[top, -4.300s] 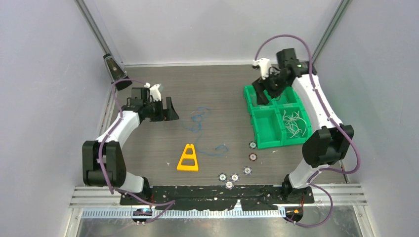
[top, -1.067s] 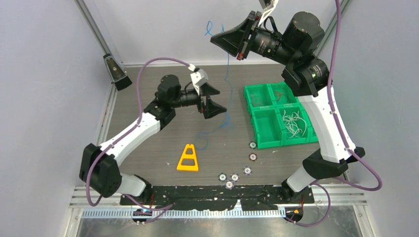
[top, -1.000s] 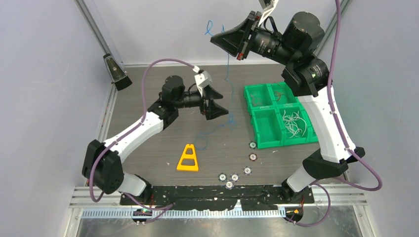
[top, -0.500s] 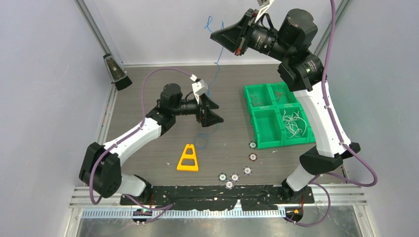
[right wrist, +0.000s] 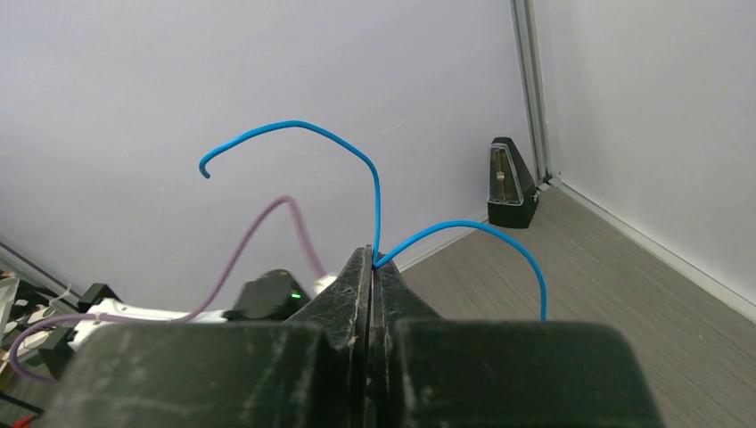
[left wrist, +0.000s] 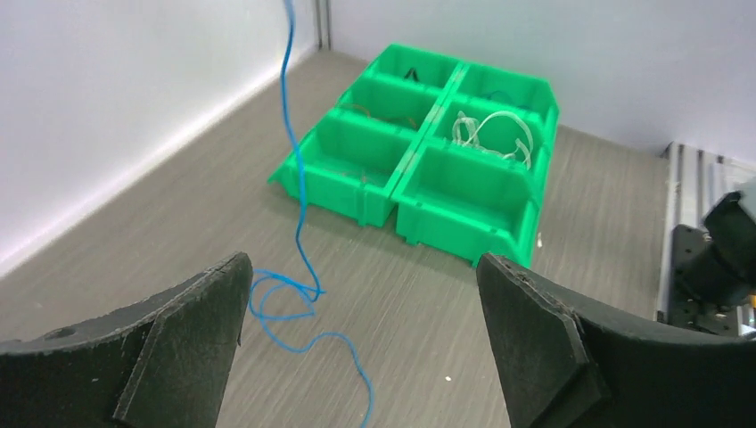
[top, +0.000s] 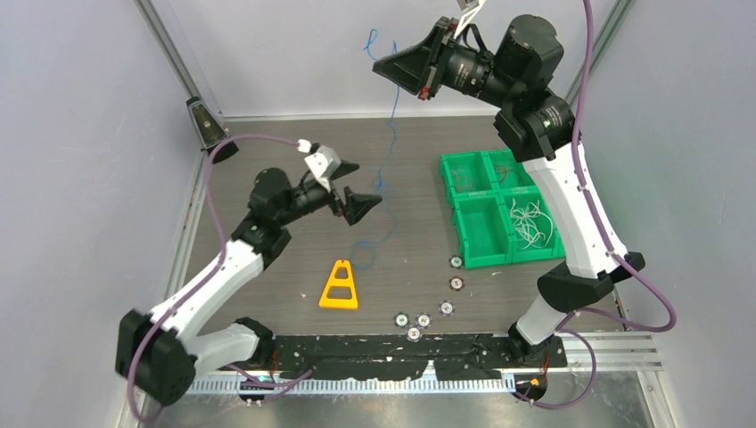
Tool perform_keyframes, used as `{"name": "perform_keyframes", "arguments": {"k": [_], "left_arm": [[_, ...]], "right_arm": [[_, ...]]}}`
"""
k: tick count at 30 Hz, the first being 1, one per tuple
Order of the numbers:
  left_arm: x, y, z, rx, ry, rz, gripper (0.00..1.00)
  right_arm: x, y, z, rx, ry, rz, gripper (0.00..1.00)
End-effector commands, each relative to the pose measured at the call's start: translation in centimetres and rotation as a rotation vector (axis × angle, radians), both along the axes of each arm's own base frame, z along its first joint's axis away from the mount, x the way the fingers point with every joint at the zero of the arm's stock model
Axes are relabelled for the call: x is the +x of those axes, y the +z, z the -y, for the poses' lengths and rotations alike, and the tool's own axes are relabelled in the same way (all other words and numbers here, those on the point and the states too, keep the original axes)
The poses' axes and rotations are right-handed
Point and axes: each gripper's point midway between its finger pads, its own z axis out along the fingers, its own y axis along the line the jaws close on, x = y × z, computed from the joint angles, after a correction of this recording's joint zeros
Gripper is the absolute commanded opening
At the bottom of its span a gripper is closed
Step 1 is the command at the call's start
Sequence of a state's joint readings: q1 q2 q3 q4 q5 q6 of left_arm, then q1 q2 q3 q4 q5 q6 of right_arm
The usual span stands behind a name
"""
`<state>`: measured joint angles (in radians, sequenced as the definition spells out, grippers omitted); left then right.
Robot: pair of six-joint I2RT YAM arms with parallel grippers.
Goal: Untangle the cables
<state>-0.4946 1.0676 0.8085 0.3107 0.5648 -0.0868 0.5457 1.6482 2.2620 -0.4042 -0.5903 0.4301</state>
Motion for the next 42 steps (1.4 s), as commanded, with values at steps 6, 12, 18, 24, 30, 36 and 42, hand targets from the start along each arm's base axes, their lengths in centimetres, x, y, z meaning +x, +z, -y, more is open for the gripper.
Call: {"name": "perform_keyframes", "arguments": {"k": [6,12,18,24,30,36,42], "left_arm": [[7.2,1.1,4.7,-0.022,0.000,0.022,0.86],[6.7,-1.3,5.7,-0.008,-0.063,-0.085,0.45],[5.5,-6.8,4.2,0.059,-0.036,-0.192,0.00],[3.4,-8.9,3.5,0.075,-0.099,-0.459,0.00],[-4.2,-15.5,0.3,0.368,-0.142,-1.078,0.00],[-4.6,-10.0,-0.3,0.357,-0.186,-0.854,0.00],[-5.0,0.0,0.3,0.299,-0.352,-0.456,0.00]], "right_arm": [[-1.2,2.1,0.3,0.047,0.028,0.054,0.05],[-1.1,2.0,0.7,0.039,0.004,0.060,0.05],[0.0,1.8,1.4,0.046,-0.023,0.032,0.05],[0.9,0.1,1.4,0.011,-0.036,0.016,0.05],[3.6,-9.9,1.2,-0.202,-0.076,-0.046,0.06],[3.4,-19.3,1.1,-0.397,0.014,-0.122,0.07],[1.0,-19.4,1.2,-0.411,0.152,-0.045,0.82]]}}
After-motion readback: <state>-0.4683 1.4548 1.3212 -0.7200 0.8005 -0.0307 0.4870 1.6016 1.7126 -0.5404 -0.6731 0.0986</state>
